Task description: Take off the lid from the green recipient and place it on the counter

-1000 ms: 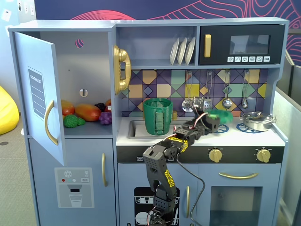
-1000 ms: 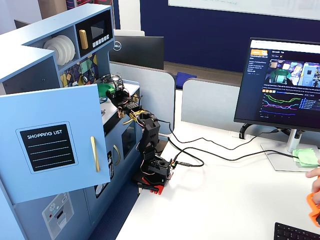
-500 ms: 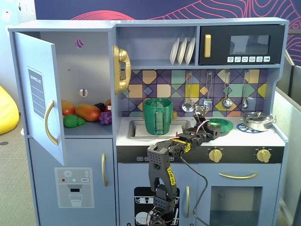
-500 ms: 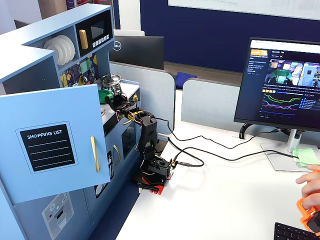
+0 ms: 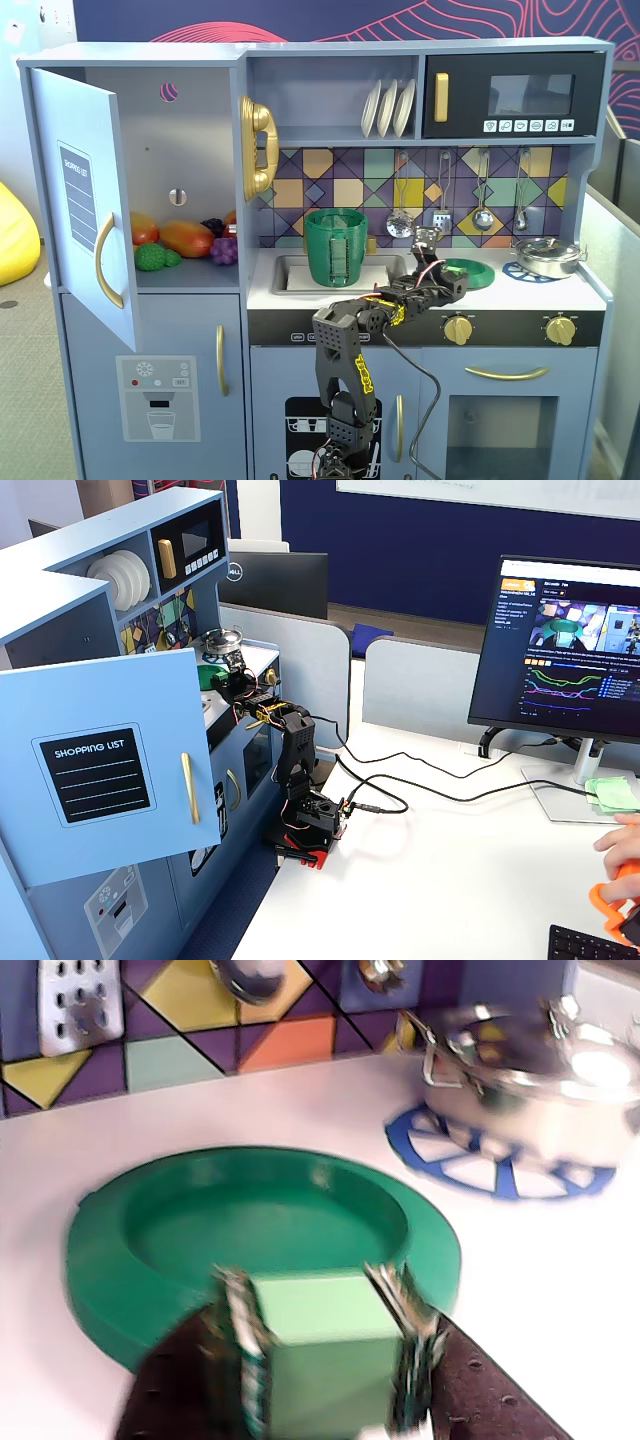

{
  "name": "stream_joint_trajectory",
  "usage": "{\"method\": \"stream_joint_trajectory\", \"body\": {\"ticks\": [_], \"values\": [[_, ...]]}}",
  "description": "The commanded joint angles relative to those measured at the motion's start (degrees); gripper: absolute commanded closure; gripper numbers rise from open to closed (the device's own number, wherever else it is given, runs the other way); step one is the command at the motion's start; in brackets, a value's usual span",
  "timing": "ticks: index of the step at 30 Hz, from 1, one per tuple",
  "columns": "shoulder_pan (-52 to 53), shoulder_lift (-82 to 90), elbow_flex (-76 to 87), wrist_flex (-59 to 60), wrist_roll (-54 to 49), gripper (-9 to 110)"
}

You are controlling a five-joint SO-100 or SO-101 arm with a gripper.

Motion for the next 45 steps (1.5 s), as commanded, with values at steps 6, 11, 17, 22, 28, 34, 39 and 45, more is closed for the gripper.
{"method": "stream_joint_trajectory", "body": {"ticks": [6,11,17,22,28,34,39,45], "values": [[-1.1,13.0,-5.0,10.7,3.3,74],[-2.6,28.8,-4.1,29.4,3.1,76],[-10.0,53.3,12.0,51.3,1.3,85],[-15.1,62.6,25.2,63.4,-1.4,90],[-26.7,69.7,39.1,72.9,1.0,100],[-34.5,71.7,49.0,76.8,5.5,101],[-35.9,77.7,56.1,81.3,8.7,101],[-38.4,79.5,57.2,92.4,7.7,101]]}}
